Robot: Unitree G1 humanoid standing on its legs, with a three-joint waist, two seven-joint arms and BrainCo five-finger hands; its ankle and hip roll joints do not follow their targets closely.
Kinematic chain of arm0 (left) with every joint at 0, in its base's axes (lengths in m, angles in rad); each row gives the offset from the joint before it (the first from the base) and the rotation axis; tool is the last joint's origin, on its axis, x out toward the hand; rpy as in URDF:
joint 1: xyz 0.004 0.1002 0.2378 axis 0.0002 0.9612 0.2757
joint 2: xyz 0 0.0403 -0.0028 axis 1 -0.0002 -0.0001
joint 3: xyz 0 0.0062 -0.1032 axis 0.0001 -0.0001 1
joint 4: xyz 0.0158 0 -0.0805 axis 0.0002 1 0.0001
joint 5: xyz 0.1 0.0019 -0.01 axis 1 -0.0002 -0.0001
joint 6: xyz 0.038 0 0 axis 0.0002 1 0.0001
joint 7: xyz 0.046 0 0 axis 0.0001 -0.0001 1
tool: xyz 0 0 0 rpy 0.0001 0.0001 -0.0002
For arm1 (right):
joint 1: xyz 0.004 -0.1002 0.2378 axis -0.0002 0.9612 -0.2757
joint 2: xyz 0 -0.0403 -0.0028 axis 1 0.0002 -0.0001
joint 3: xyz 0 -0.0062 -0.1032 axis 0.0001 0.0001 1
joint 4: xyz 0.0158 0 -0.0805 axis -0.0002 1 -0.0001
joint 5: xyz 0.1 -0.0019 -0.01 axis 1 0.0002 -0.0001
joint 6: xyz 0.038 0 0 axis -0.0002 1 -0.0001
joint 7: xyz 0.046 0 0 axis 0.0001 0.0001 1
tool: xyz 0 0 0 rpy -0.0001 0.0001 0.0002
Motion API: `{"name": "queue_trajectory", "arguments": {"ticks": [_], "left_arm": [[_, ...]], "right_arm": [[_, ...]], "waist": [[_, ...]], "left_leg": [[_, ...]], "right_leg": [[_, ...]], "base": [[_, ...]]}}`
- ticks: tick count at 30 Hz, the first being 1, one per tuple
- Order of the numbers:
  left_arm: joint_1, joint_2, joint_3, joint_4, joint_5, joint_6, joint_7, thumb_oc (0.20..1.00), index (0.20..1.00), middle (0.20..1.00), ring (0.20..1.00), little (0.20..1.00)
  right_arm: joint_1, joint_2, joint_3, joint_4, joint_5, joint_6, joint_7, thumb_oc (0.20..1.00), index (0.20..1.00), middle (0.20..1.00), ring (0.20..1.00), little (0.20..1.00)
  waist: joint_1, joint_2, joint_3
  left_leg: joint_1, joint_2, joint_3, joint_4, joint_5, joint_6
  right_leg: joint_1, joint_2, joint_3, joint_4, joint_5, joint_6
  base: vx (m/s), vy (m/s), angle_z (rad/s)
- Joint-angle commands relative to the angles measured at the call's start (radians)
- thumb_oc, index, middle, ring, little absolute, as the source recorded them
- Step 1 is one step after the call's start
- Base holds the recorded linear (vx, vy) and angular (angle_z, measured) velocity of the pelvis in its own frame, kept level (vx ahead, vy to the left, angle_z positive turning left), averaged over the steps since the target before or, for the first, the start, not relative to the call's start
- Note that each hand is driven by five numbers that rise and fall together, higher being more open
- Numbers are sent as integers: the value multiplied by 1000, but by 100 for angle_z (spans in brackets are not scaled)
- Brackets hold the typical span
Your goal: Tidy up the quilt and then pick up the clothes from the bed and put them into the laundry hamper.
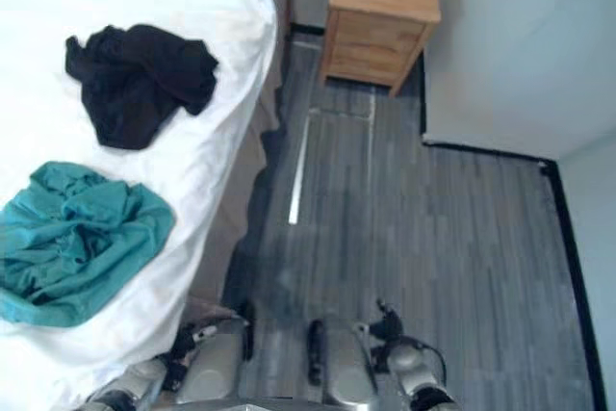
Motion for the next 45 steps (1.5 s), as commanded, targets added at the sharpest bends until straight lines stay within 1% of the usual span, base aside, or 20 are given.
{"name": "queue_trajectory", "arguments": {"ticks": [1, 2, 6, 8, 10, 12, 16, 17, 19, 20, 21, 24, 27, 28, 29, 32, 33, 37, 41, 45], "left_arm": [[-113, -22, -26, -9, 185, -53, 189, 1000, 1000, 1000, 1000, 1000], [-115, -17, -7, 21, 191, -51, 180, 1000, 1000, 1000, 1000, 1000], [-86, -18, 16, 45, 212, -60, 168, 1000, 1000, 1000, 1000, 1000], [-57, -45, 39, 37, 182, -59, 171, 1000, 1000, 1000, 1000, 1000], [-39, -46, 44, 20, 164, -59, 174, 1000, 1000, 1000, 1000, 1000], [-43, -38, 50, -34, 125, -60, 205, 1000, 1000, 1000, 1000, 1000], [-46, -40, 60, -73, 91, -72, 216, 1000, 1000, 1000, 1000, 1000], [-39, -41, 67, -79, 94, -74, 227, 1000, 1000, 1000, 1000, 1000], [-39, -43, 67, -73, 99, -71, 226, 1000, 1000, 1000, 1000, 1000], [-39, -43, 69, -67, 106, -70, 225, 1000, 1000, 1000, 1000, 1000], [-42, -42, 72, -45, 127, -58, 222, 1000, 1000, 1000, 1000, 1000], [-36, -43, 80, -25, 143, -38, 220, 1000, 1000, 1000, 1000, 1000], [1, -50, 110, 33, 144, -23, 228, 1000, 1000, 1000, 1000, 1000], [7, -48, 116, 53, 145, -20, 229, 1000, 1000, 1000, 1000, 1000], [3, -37, 125, 59, 137, -11, 226, 1000, 1000, 1000, 1000, 1000], [-1, -30, 122, 49, 137, -10, 225, 1000, 1000, 1000, 1000, 1000], [-19, -16, 106, 48, 149, -9, 227, 1000, 1000, 1000, 1000, 1000], [-23, 0, 102, 51, 154, -17, 226, 1000, 1000, 1000, 1000, 1000], [-43, 16, 106, 73, 165, -25, 227, 1000, 1000, 1000, 1000, 1000], [-12, 37, 129, 88, 176, -24, 223, 1000, 1000, 1000, 1000, 1000]], "right_arm": [[28, -20, 35, -35, -15, -2, 0, 1000, 1000, 1000, 1000, 1000], [15, -19, 22, -38, -13, 0, 1, 1000, 1000, 1000, 1000, 1000], [23, -14, 17, -39, -30, 4, 8, 1000, 1000, 1000, 1000, 1000], [27, -28, 31, -3, -42, 8, 13, 1000, 1000, 1000, 1000, 1000], [32, -34, 36, -3, -46, 11, 13, 1000, 1000, 1000, 1000, 1000], [22, -53, 45, -21, -42, 13, 3, 1000, 1000, 1000, 1000, 1000], [11, -49, 66, 7, -60, 16, 3, 1000, 1000, 1000, 1000, 1000], [19, -47, 74, 16, -66, 8, 6, 1000, 1000, 1000, 1000, 1000], [21, -48, 74, 27, -67, 7, 9, 1000, 1000, 1000, 1000, 1000], [25, -48, 70, 37, -69, 4, 6, 1000, 1000, 1000, 1000, 1000], [32, -47, 61, 65, -76, 7, -3, 1000, 1000, 1000, 1000, 1000], [44, -44, 48, 87, -79, 18, -7, 1000, 1000, 1000, 1000, 1000], [57, -26, 38, 137, -84, 27, 2, 1000, 1000, 1000, 1000, 1000], [68, -17, 28, 145, -91, 31, 3, 1000, 1000, 1000, 1000, 1000], [76, -13, 16, 145, -84, 39, 6, 1000, 1000, 1000, 1000, 1000], [68, -16, 12, 140, -81, 42, 5, 1000, 1000, 1000, 1000, 1000], [61, -20, 18, 110, -71, 38, 1, 1000, 1000, 1000, 1000, 1000], [73, -32, 20, 44, -55, 28, 2, 1000, 1000, 1000, 1000, 1000], [76, -69, 6, -67, -40, 26, -3, 1000, 1000, 1000, 1000, 1000], [82, -105, -1, -140, -64, 28, 10, 1000, 1000, 1000, 1000, 1000]], "waist": [[-106, 18, -7], [-126, 10, -28], [-143, 28, -43], [-149, 40, -61], [-138, 22, -59], [-68, -40, -14], [4, -41, -11], [50, -19, -26], [63, -13, -39], [71, -4, -43], [68, 2, -45], [55, -6, -61], [106, -40, -92], [108, -56, -86], [96, -59, -73], [89, -44, -69], [57, -9, -58], [24, -7, -63], [-34, -29, -59], [-29, -50, -56]], "left_leg": [[294, -35, -23, -446, 136, -53], [370, -42, -9, -464, 81, -75], [476, -25, 10, -426, -28, -93], [402, -8, 13, -29, 162, -175], [338, -7, -8, 150, 260, -192], [109, -26, -13, 496, 213, -154], [-18, 3, 17, 352, 177, -132], [-35, 7, 38, 24, 168, -110], [-24, 15, 50, -149, 223, -113], [-20, 30, 93, -254, 280, -118], [-48, 81, 307, -365, 318, -122], [-32, 120, 456, -398, 322, -113], [-12, 67, 428, -359, 339, -46], [2, 39, 416, -345, 313, -18], [68, 6, 397, -352, 276, 13], [102, -4, 358, -372, 259, 29], [193, -21, 222, -429, 233, 26], [238, -32, 97, -453, 216, -5], [316, -47, -95, -460, 146, -39], [347, -48, -162, -383, 61, -60]], "right_leg": [[61, -17, -100, -535, 6, 12], [-3, -94, -236, -730, 62, 1], [-1, -117, -326, -834, 74, 4], [102, -84, -305, -803, 98, -71], [154, -74, -301, -810, 96, -97], [284, -74, -238, -860, 69, -117], [380, -63, -181, -915, 22, -94], [438, -47, -151, -929, -12, -66], [459, -44, -147, -935, -31, -54], [488, -33, -156, -939, -51, -47], [550, -19, -189, -936, -111, -41], [598, -15, -221, -902, -157, -25], [606, -53, -235, -731, -119, 25], [573, -93, -243, -603, -52, 71], [494, -162, -225, -369, 120, 113], [427, -161, -183, -271, 120, 101], [290, -96, -114, -224, 23, 60], [240, -98, -101, -442, -30, 26], [183, -103, 99, -818, 74, 50], [170, -142, 100, -790, 97, 61]], "base": [[805, -87, -9], [656, -83, -8], [668, -59, 6], [699, -59, -17], [377, -107, -60], [700, -120, -72], [578, 121, -59], [663, 252, -73], [544, 189, -53], [598, 193, -28], [583, 199, -25], [641, 178, 4], [586, 176, 31], [505, 251, 68], [500, 248, 78], [460, 132, 140], [517, 15, 173], [544, -149, 206], [573, -244, 220], [394, -241, 174]]}}
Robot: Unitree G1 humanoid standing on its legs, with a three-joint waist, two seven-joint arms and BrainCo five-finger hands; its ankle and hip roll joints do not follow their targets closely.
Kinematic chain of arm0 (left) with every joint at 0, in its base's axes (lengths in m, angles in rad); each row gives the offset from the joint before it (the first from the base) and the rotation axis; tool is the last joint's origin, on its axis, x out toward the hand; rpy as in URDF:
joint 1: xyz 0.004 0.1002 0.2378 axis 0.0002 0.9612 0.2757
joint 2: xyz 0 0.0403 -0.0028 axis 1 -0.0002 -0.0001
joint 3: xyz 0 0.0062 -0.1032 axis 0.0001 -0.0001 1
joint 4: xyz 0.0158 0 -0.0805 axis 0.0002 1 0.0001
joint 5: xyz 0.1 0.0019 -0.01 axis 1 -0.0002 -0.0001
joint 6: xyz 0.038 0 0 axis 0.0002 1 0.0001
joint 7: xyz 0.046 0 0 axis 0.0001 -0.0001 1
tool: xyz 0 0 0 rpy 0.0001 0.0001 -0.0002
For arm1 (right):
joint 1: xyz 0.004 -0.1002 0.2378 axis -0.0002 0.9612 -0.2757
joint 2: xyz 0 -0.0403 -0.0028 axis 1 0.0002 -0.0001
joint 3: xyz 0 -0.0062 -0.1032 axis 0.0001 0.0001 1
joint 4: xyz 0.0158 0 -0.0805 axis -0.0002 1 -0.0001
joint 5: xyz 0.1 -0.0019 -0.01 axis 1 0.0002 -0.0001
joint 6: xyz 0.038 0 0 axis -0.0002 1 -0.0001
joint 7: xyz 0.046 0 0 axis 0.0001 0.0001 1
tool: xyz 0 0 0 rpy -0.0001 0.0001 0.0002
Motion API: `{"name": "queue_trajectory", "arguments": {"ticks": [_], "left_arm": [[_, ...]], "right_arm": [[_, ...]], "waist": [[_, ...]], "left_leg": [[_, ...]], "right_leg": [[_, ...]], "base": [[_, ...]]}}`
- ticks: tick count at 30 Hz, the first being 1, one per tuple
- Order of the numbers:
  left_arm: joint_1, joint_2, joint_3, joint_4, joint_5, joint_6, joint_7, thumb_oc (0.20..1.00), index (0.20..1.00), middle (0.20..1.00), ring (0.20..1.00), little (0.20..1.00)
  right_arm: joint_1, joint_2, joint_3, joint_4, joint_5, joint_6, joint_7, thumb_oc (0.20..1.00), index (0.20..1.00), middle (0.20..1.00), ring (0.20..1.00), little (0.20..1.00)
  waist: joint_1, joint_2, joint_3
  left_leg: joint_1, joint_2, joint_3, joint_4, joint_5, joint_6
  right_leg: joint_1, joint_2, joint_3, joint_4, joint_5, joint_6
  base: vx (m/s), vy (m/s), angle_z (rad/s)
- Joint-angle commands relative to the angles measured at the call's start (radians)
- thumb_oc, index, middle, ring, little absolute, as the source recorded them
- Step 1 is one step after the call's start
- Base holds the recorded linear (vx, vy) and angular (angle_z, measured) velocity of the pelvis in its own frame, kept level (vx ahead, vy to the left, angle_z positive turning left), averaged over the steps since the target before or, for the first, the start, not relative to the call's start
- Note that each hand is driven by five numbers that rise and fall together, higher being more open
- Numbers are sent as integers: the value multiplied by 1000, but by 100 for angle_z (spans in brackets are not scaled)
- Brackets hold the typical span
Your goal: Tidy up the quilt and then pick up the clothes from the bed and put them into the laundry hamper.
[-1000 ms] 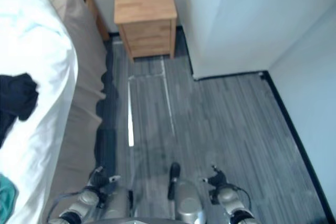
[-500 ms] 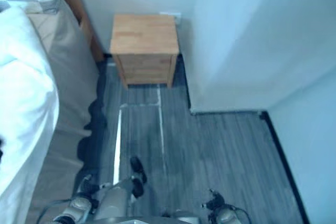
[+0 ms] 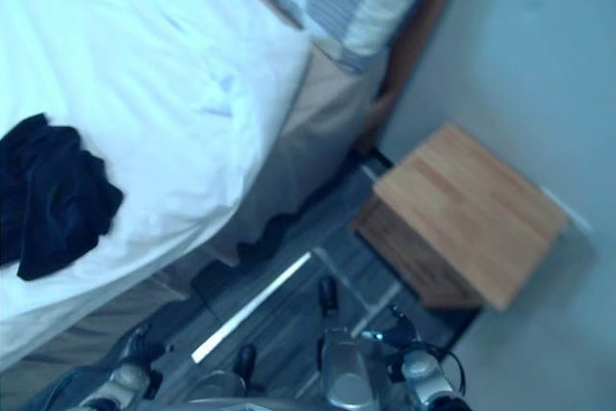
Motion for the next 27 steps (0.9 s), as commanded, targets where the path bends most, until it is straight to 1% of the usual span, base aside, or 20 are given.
{"name": "queue_trajectory", "arguments": {"ticks": [1, 2, 3, 4, 5, 6, 7, 8, 10, 11, 12, 13, 14, 15, 16, 17, 19, 22, 25, 27], "left_arm": [[-8, 6, 40, -8, 14, -19, 5, 1000, 1000, 1000, 1000, 1000], [-1, 7, 49, -16, 6, -23, 4, 1000, 1000, 1000, 1000, 1000], [0, 7, 49, -17, 6, -23, 4, 1000, 1000, 1000, 1000, 1000], [-2, 7, 64, -38, -8, -23, 13, 1000, 1000, 1000, 1000, 1000], [-4, 11, 73, -57, -8, -23, 18, 1000, 1000, 1000, 1000, 1000], [5, 17, 94, -92, -5, -23, 27, 1000, 1000, 1000, 1000, 1000], [6, 16, 93, -92, -5, -22, 27, 1000, 1000, 1000, 1000, 1000], [14, 16, 100, -104, -2, -21, 26, 1000, 1000, 1000, 1000, 1000], [57, 13, 126, -120, 3, -17, 21, 1000, 1000, 1000, 1000, 1000], [57, 12, 126, -121, 4, -16, 21, 1000, 1000, 1000, 1000, 1000], [67, 15, 129, -116, 9, -22, 15, 1000, 1000, 1000, 1000, 1000], [67, 15, 128, -116, 9, -21, 15, 1000, 1000, 1000, 1000, 1000], [81, 19, 130, -101, 20, -13, 3, 1000, 1000, 1000, 1000, 1000], [81, 19, 130, -101, 20, -13, 3, 1000, 1000, 1000, 1000, 1000], [82, 27, 122, -95, 29, -9, 2, 1000, 1000, 1000, 1000, 1000], [76, 33, 118, -94, 35, -10, 5, 1000, 1000, 1000, 1000, 1000], [53, 37, 99, -63, 48, -19, 2, 1000, 1000, 1000, 1000, 1000], [15, 64, 89, -37, 59, -22, 2, 1000, 1000, 1000, 1000, 1000], [-5, 82, 97, -42, 41, -24, 6, 1000, 1000, 1000, 1000, 1000], [-18, 80, 94, -57, 14, -27, 10, 1000, 1000, 1000, 1000, 1000]], "right_arm": [[-8, -63, -20, -129, -27, -35, 8, 1000, 1000, 1000, 1000, 1000], [-8, -79, -28, -159, -22, -40, 6, 1000, 1000, 1000, 1000, 1000], [-8, -80, -28, -160, -22, -39, 7, 1000, 1000, 1000, 1000, 1000], [-27, -136, -57, -239, -17, -50, -17, 1000, 1000, 1000, 1000, 1000], [-30, -154, -75, -283, -20, -52, -28, 1000, 1000, 1000, 1000, 1000], [-43, -202, -108, -377, -35, -64, -53, 1000, 1000, 1000, 1000, 1000], [-42, -203, -109, -378, -35, -63, -53, 1000, 1000, 1000, 1000, 1000], [-45, -228, -130, -431, -48, -69, -63, 1000, 1000, 1000, 1000, 1000], [-48, -291, -184, -567, -106, -76, -79, 1000, 1000, 1000, 1000, 1000], [-46, -291, -185, -570, -106, -74, -78, 1000, 1000, 1000, 1000, 1000], [-72, -324, -211, -616, -163, -88, -108, 1000, 1000, 1000, 1000, 1000], [-70, -324, -212, -617, -163, -88, -107, 1000, 1000, 1000, 1000, 1000], [-104, -363, -236, -673, -222, -73, -120, 1000, 1000, 1000, 1000, 1000], [-104, -363, -236, -673, -222, -73, -120, 1000, 1000, 1000, 1000, 1000], [-135, -392, -232, -694, -284, -71, -145, 1000, 1000, 1000, 1000, 1000], [-158, -410, -232, -698, -312, -67, -161, 1000, 1000, 1000, 1000, 1000], [-230, -460, -199, -698, -368, -55, -191, 1000, 1000, 1000, 1000, 1000], [-241, -491, -193, -700, -378, -38, -188, 1000, 1000, 1000, 1000, 1000], [-317, -487, -126, -682, -382, -24, -172, 1000, 1000, 1000, 1000, 1000], [-372, -472, -65, -640, -360, -21, -153, 1000, 1000, 1000, 1000, 1000]], "waist": [[-5, -31, 36], [1, -40, 46], [-2, -38, 46], [7, -51, 78], [9, -56, 83], [14, -48, 79], [13, -48, 78], [17, -36, 70], [25, -25, 55], [25, -25, 55], [42, -35, 49], [40, -37, 48], [37, -50, 51], [37, -50, 51], [35, -48, 61], [37, -40, 67], [35, -41, 87], [27, -57, 79], [47, -57, 79], [58, -42, 96]], "left_leg": [[30, -30, 138, 110, -37, -80], [-12, -32, 158, 177, -11, -95], [-17, -32, 155, 186, -16, -95], [-163, 31, 309, 339, 26, -104], [-215, 77, 408, 350, 36, -97], [-265, 120, 542, 285, 71, -88], [-264, 119, 542, 283, 72, -88], [-274, 127, 616, 229, 113, -89], [-231, 130, 678, 122, 150, -88], [-228, 128, 679, 118, 152, -88], [-206, 101, 628, 74, 144, -72], [-206, 98, 626, 73, 145, -71], [-181, 80, 620, 62, 128, -51], [-181, 80, 620, 62, 128, -51], [-172, 76, 602, 50, 125, -43], [-168, 78, 587, 35, 131, -41], [-145, 66, 524, 12, 128, -55], [-152, 43, 449, 14, 119, -73], [-176, 40, 428, 37, 116, -81], [-200, 52, 416, 58, 125, -89]], "right_leg": [[50, -83, -19, 85, -82, 77], [64, -91, -38, 86, -89, 59], [64, -90, -40, 87, -90, 59], [134, -119, -136, 66, -121, 34], [161, -129, -180, 47, -130, 32], [194, -130, -239, 17, -138, 34], [195, -130, -239, 16, -138, 34], [207, -124, -272, 13, -146, 34], [203, -120, -315, 84, -183, 31], [203, -121, -315, 86, -185, 32], [180, -142, -334, 210, -190, 46], [178, -145, -335, 215, -193, 47], [138, -187, -328, 336, -147, 103], [138, -187, -328, 336, -148, 104], [105, -182, -285, 411, -110, 128], [66, -169, -246, 450, -104, 133], [51, -131, -163, 352, -178, 105], [86, -131, -57, 127, -172, 75], [74, -126, -54, 121, -151, 67], [65, -115, -71, 135, -158, 55]], "base": [[299, -242, 134], [295, -241, 66], [78, -224, 102], [38, -227, 113], [95, -265, 163], [71, -89, 139], [124, -46, 138], [129, 36, 83], [202, 73, 65], [232, 53, 57], [126, 24, 28], [238, 23, 1], [112, 3, 13], [149, -12, 24], [49, -13, 54], [95, -26, 37], [121, -98, 47], [187, -246, 93], [103, -243, 121], [-25, -122, 27]]}}
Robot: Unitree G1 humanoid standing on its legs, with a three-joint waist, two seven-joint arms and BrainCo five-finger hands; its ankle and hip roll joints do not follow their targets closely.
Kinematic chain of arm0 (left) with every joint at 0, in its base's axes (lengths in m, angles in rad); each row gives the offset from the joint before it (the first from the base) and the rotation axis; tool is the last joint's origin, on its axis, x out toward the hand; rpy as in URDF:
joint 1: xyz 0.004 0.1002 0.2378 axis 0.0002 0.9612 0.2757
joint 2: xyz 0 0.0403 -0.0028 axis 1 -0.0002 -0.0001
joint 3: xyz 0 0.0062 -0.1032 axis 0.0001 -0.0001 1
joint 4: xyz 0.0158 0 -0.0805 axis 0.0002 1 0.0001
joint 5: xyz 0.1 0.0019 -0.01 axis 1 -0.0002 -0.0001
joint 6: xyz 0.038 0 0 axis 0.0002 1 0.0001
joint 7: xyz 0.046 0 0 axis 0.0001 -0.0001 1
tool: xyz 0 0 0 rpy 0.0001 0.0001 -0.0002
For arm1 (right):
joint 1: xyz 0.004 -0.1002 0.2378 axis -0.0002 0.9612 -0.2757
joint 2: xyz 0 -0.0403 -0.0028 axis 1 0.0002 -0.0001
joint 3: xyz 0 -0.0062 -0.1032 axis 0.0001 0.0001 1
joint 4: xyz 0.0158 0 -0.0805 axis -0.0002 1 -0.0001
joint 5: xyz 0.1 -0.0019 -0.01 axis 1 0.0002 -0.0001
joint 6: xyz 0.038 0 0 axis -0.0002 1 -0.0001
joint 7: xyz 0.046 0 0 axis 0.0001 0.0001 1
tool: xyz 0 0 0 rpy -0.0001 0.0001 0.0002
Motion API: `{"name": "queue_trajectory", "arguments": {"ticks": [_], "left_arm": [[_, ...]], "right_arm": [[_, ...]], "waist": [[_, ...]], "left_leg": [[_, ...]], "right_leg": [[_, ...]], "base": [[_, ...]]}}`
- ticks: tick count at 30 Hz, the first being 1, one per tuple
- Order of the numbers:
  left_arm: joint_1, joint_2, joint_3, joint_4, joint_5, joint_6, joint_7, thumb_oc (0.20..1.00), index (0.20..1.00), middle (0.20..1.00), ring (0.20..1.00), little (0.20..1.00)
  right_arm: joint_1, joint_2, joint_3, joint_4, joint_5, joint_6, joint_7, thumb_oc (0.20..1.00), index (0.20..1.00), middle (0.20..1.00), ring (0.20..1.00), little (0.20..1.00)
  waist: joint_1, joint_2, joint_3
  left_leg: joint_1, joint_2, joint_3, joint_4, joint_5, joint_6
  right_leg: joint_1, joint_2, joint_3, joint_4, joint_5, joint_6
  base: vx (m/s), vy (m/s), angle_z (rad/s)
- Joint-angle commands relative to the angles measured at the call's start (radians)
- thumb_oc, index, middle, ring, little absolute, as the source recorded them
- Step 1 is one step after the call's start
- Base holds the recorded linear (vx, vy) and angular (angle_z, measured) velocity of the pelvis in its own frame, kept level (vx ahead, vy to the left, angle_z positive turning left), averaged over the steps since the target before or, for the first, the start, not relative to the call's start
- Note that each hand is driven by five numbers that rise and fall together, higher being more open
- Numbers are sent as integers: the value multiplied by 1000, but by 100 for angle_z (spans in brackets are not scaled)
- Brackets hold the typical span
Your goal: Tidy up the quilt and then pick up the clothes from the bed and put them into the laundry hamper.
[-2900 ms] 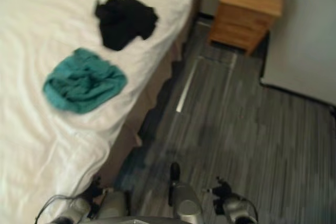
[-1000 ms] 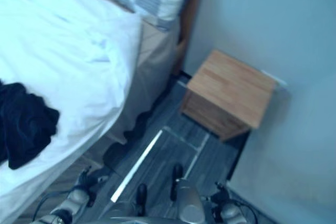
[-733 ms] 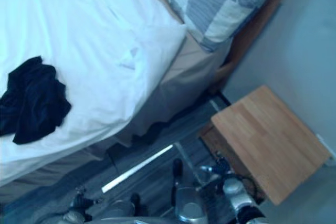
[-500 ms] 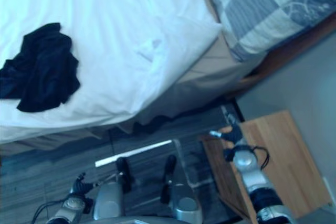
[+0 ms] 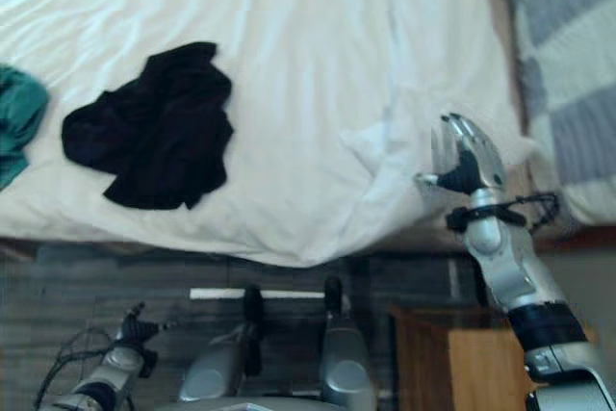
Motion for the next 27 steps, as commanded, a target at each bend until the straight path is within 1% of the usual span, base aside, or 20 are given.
{"name": "queue_trajectory", "arguments": {"ticks": [1, 3, 5, 7, 8, 9, 10, 11, 13, 14, 15, 20, 21, 22, 23, 25, 26, 27], "left_arm": [[24, 23, 3, -3, -2, -3, 11, 1000, 1000, 1000, 1000, 1000], [22, 17, -8, -16, -8, -6, 8, 1000, 1000, 1000, 1000, 1000], [22, 6, -29, -32, 9, -5, 4, 1000, 1000, 1000, 1000, 1000], [21, -5, -33, -37, 17, -3, 3, 1000, 1000, 1000, 1000, 1000], [20, -11, -33, -38, 17, -2, 4, 1000, 1000, 1000, 1000, 1000], [19, -23, -21, -35, 19, 1, 9, 1000, 1000, 1000, 1000, 1000], [20, -23, -23, -35, 19, 1, 9, 1000, 1000, 1000, 1000, 1000], [26, -36, -7, -26, 27, 4, 10, 1000, 1000, 1000, 1000, 1000], [35, -46, 4, -18, 33, 9, 9, 1000, 1000, 1000, 1000, 1000], [34, -46, 2, -18, 33, 9, 9, 1000, 1000, 1000, 1000, 1000], [46, -54, 11, -6, 44, 15, 8, 1000, 1000, 1000, 1000, 1000], [78, -64, 26, 1, 50, 29, 7, 1000, 1000, 1000, 1000, 1000], [91, -65, 28, -16, 47, 31, 3, 1000, 1000, 1000, 1000, 1000], [105, -65, 36, -40, 50, 30, -5, 1000, 1000, 1000, 1000, 1000], [106, -66, 34, -42, 50, 31, -5, 1000, 1000, 1000, 1000, 1000], [106, -73, 33, -41, 58, 27, -9, 1000, 1000, 1000, 1000, 1000], [105, -76, 30, -43, 61, 25, -9, 1000, 1000, 1000, 1000, 1000], [103, -77, 28, -43, 62, 25, -9, 1000, 1000, 1000, 1000, 1000]], "right_arm": [[-98, 24, 61, 74, 9, -1, 15, 200, 200, 200, 200, 200], [-112, 44, 110, 128, 24, 1, 43, 200, 200, 200, 200, 200], [-87, 57, 133, 178, 25, 4, 69, 200, 200, 200, 200, 200], [-46, 61, 113, 198, 33, 2, 64, 200, 200, 200, 200, 200], [-9, 64, 86, 194, 41, 0, 59, 200, 200, 200, 200, 200], [89, 78, 14, 176, 65, -7, 46, 200, 200, 200, 200, 200], [96, 78, 9, 171, 65, -6, 48, 200, 200, 200, 200, 200], [203, 102, -76, 131, 85, -22, 32, 200, 200, 200, 200, 200], [309, 133, -167, 94, 106, -35, 15, 200, 200, 200, 200, 200], [312, 134, -170, 91, 106, -34, 16, 285, 285, 285, 285, 285], [399, 178, -244, 87, 140, -41, 3, 1000, 1000, 1000, 1000, 1000], [552, 306, -409, 120, 238, -27, -54, 1000, 1000, 1000, 1000, 1000], [573, 313, -442, 123, 239, -12, -70, 1000, 1000, 1000, 1000, 1000], [593, 301, -522, 95, 223, 1, -112, 1000, 1000, 1000, 1000, 1000], [597, 303, -526, 89, 222, 5, -111, 1000, 1000, 1000, 1000, 1000], [603, 295, -625, 8, 219, -2, -160, 1000, 1000, 1000, 1000, 1000], [592, 289, -652, -18, 215, -13, -182, 1000, 1000, 1000, 1000, 1000], [595, 291, -655, -23, 213, -11, -182, 1000, 1000, 1000, 1000, 1000]], "waist": [[25, -31, -4], [25, -21, 2], [19, -11, 3], [8, -9, 0], [2, -10, -4], [-20, -16, -9], [-17, -16, -10], [-44, -22, -19], [-68, -28, -27], [-66, -28, -28], [-95, -34, -41], [-150, -48, -77], [-154, -50, -87], [-173, -54, -93], [-168, -54, -95], [-179, -54, -102], [-181, -54, -106], [-178, -53, -106]], "left_leg": [[-22, 78, 36, 96, -82, -54], [-30, 91, 25, 89, -68, -60], [-29, 104, 22, 71, -52, -69], [-21, 111, 24, 56, -44, -74], [-16, 115, 27, 48, -41, -76], [-5, 121, 35, 37, -40, -78], [-4, 121, 35, 36, -40, -78], [8, 126, 43, 29, -42, -79], [31, 127, 56, 23, -52, -80], [27, 128, 57, 22, -47, -79], [50, 128, 71, 17, -58, -79], [89, 122, 113, -11, -64, -74], [97, 117, 122, -19, -68, -72], [114, 112, 132, -24, -83, -68], [111, 112, 135, -24, -77, -67], [123, 104, 145, -27, -85, -64], [122, 102, 147, -27, -87, -63], [122, 102, 149, -26, -87, -62]], "right_leg": [[4, -54, 2, 36, -73, 69], [-8, -43, -12, 46, -79, 62], [-6, -36, -30, 43, -86, 58], [-3, -30, -36, 38, -88, 57], [0, -28, -37, 34, -88, 57], [5, -22, -33, 27, -87, 57], [6, -22, -33, 26, -87, 57], [10, -17, -25, 22, -86, 57], [21, -14, -14, 19, -90, 60], [18, -14, -13, 15, -84, 60], [26, -11, 2, 7, -82, 64], [35, -9, 47, -30, -50, 76], [37, -11, 56, -39, -44, 81], [43, -15, 73, -48, -39, 88], [39, -15, 76, -51, -32, 87], [41, -20, 88, -63, -22, 92], [39, -23, 92, -68, -19, 92], [38, -23, 93, -69, -18, 93]], "base": [[2, -75, 27], [24, -97, 30], [40, -76, 31], [26, -27, 16], [27, 3, 5], [21, 5, 3], [31, 30, 8], [26, 38, -3], [30, 50, -15], [49, 80, -22], [30, 77, -33], [46, 93, -48], [53, 101, -45], [39, 88, -49], [35, 80, -41], [17, 63, -43], [18, 52, -37], [2, 35, -21]]}}
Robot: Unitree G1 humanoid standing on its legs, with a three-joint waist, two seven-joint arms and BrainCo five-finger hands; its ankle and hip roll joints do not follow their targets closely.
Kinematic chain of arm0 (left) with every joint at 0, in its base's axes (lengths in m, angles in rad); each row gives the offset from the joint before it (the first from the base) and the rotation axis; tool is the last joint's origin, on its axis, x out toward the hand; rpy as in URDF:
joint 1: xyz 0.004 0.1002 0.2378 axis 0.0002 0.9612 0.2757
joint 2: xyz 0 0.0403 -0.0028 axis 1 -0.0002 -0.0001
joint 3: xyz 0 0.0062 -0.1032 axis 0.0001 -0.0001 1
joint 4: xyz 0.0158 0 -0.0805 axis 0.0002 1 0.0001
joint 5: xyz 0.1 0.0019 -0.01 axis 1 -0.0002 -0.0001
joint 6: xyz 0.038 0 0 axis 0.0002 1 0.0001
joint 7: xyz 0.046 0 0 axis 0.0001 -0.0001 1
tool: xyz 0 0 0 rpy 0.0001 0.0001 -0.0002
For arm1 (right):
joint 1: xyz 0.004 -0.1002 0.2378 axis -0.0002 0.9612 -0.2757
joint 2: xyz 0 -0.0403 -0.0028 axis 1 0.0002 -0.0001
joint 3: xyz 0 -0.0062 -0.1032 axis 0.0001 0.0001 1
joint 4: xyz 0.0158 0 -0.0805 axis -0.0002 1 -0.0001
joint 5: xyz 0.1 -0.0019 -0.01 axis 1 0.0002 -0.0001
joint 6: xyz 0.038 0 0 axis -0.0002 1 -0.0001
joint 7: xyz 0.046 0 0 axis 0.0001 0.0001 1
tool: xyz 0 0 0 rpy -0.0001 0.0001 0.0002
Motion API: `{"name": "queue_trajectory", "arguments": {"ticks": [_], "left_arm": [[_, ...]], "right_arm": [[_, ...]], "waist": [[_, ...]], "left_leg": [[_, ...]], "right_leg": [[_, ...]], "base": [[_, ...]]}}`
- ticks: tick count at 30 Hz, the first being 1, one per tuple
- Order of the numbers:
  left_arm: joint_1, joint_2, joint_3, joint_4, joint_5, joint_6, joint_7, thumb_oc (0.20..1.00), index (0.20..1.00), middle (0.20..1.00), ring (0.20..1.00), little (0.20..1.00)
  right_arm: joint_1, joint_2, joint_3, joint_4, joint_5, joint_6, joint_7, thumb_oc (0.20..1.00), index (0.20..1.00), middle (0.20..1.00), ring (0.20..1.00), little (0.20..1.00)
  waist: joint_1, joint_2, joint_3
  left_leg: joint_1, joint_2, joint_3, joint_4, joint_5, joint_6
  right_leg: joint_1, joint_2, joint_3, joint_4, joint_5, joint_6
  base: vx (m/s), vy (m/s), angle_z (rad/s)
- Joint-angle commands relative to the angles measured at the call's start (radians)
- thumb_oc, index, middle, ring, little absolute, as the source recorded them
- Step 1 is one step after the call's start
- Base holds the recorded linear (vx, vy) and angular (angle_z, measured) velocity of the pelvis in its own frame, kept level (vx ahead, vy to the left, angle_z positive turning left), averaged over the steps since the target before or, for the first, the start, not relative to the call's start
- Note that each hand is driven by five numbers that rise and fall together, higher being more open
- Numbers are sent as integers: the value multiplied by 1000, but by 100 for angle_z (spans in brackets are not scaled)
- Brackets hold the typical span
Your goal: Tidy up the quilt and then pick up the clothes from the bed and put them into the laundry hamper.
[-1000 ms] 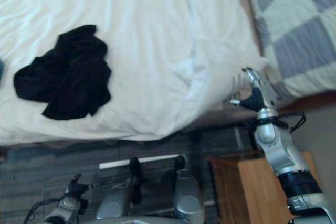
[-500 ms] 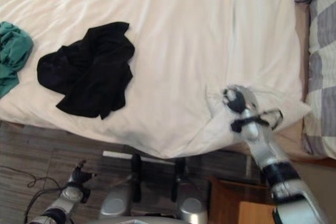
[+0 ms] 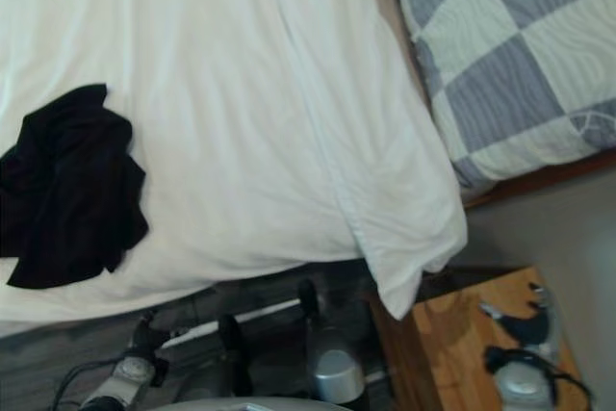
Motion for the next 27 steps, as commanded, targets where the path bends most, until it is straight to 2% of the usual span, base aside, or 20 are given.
{"name": "queue_trajectory", "arguments": {"ticks": [1, 2, 3, 4, 5, 6, 7, 9, 14, 18, 21, 22, 24, 25, 27], "left_arm": [[10, 8, -3, 69, 36, -14, -2, 1000, 1000, 1000, 1000, 1000], [6, 6, -16, 65, 37, -16, -2, 1000, 1000, 1000, 1000, 1000], [-2, 6, -42, 67, 42, -22, -4, 1000, 1000, 1000, 1000, 1000], [-5, 6, -40, 68, 41, -23, -4, 1000, 1000, 1000, 1000, 1000], [-15, 9, -56, 69, 44, -24, -3, 1000, 1000, 1000, 1000, 1000], [-49, 19, -91, 72, 39, -23, 1, 1000, 1000, 1000, 1000, 1000], [-54, 20, -87, 73, 38, -23, 1, 1000, 1000, 1000, 1000, 1000], [-107, 34, -122, 75, 1, -23, 18, 1000, 1000, 1000, 1000, 1000], [-153, 33, -104, 102, -66, -21, 40, 1000, 1000, 1000, 1000, 1000], [-162, 23, -52, 129, -137, -20, 61, 1000, 1000, 1000, 1000, 1000], [-144, 16, -40, 133, -142, -20, 77, 1000, 1000, 1000, 1000, 1000], [-144, 17, -40, 133, -142, -20, 77, 1000, 1000, 1000, 1000, 1000], [-136, 16, -32, 133, -143, -17, 79, 1000, 1000, 1000, 1000, 1000], [-114, 13, -19, 127, -146, -12, 78, 1000, 1000, 1000, 1000, 1000], [-83, 8, -36, 91, -134, -16, 76, 1000, 1000, 1000, 1000, 1000]], "right_arm": [[-71, -100, -81, -113, 0, -73, -113, 1000, 1000, 1000, 1000, 1000], [-103, -106, -76, -142, 2, -85, -126, 1000, 1000, 1000, 1000, 1000], [-171, -103, -41, -194, 23, -113, -129, 200, 200, 200, 200, 200], [-175, -103, -39, -192, 23, -114, -130, 200, 200, 200, 200, 200], [-234, -101, 2, -194, 43, -130, -137, 200, 200, 200, 200, 200], [-364, -102, 111, -166, 107, -147, -140, 200, 200, 200, 200, 200], [-375, -104, 115, -158, 109, -150, -142, 200, 200, 200, 200, 200], [-541, -104, 228, -43, 292, -183, -130, 200, 200, 200, 200, 200], [-657, -95, 284, 125, 418, -196, -119, 200, 200, 200, 200, 200], [-586, -20, 267, 216, 518, -228, -80, 200, 200, 200, 200, 200], [-436, 80, 271, 346, 594, -234, -16, 200, 200, 200, 200, 200], [-436, 80, 272, 347, 595, -235, -15, 200, 200, 200, 200, 200], [-386, 109, 286, 389, 594, -218, 11, 200, 200, 200, 200, 200], [-291, 150, 311, 456, 568, -175, 47, 200, 200, 200, 200, 200], [-192, 195, 346, 592, 511, -118, 74, 200, 200, 200, 200, 200]], "waist": [[36, -26, -73], [43, -25, -70], [58, -20, -60], [57, -21, -59], [69, -19, -43], [98, -11, 5], [95, -12, 8], [130, 5, 82], [147, 32, 136], [140, 36, 163], [118, 22, 167], [118, 21, 165], [109, 14, 160], [90, 0, 144], [69, -15, 97]], "left_leg": [[-5, 50, -22, 50, -42, -28], [-10, 49, -26, 53, -43, -28], [-22, 47, -36, 59, -41, -26], [-23, 47, -37, 60, -41, -27], [-40, 46, -45, 71, -41, -27], [-88, 46, -63, 107, -36, -29], [-94, 46, -64, 113, -38, -29], [-187, 42, -82, 207, -43, -39], [-290, 52, -103, 311, -64, -42], [-331, 63, -105, 358, -72, -41], [-291, 62, -96, 332, -82, -39], [-292, 60, -96, 326, -74, -39], [-273, 59, -90, 305, -70, -40], [-228, 52, -77, 254, -66, -39], [-171, 29, -64, 144, -25, -30]], "right_leg": [[-77, -89, -20, 115, -89, 92], [-80, -92, -20, 114, -88, 92], [-86, -94, -20, 117, -90, 89], [-87, -94, -21, 118, -91, 89], [-97, -94, -22, 126, -94, 86], [-127, -97, -22, 151, -95, 80], [-131, -97, -22, 155, -96, 80], [-184, -108, -33, 209, -99, 70], [-271, -120, -42, 307, -122, 62], [-312, -129, -51, 361, -135, 59], [-279, -129, -54, 330, -131, 61], [-280, -130, -54, 324, -124, 61], [-269, -130, -56, 304, -113, 63], [-234, -129, -61, 250, -89, 74], [-197, -135, -59, 174, -43, 92]], "base": [[-22, 17, -11], [-48, 1, -5], [-44, -13, -2], [-69, -33, -11], [-187, -50, -3], [-192, -52, 3], [-219, -54, 17], [-206, -54, 26], [-123, -16, 33], [-80, -4, 10], [-10, 51, 10], [-9, 54, 7], [12, 60, -11], [26, 98, -17], [42, 175, -7]]}}
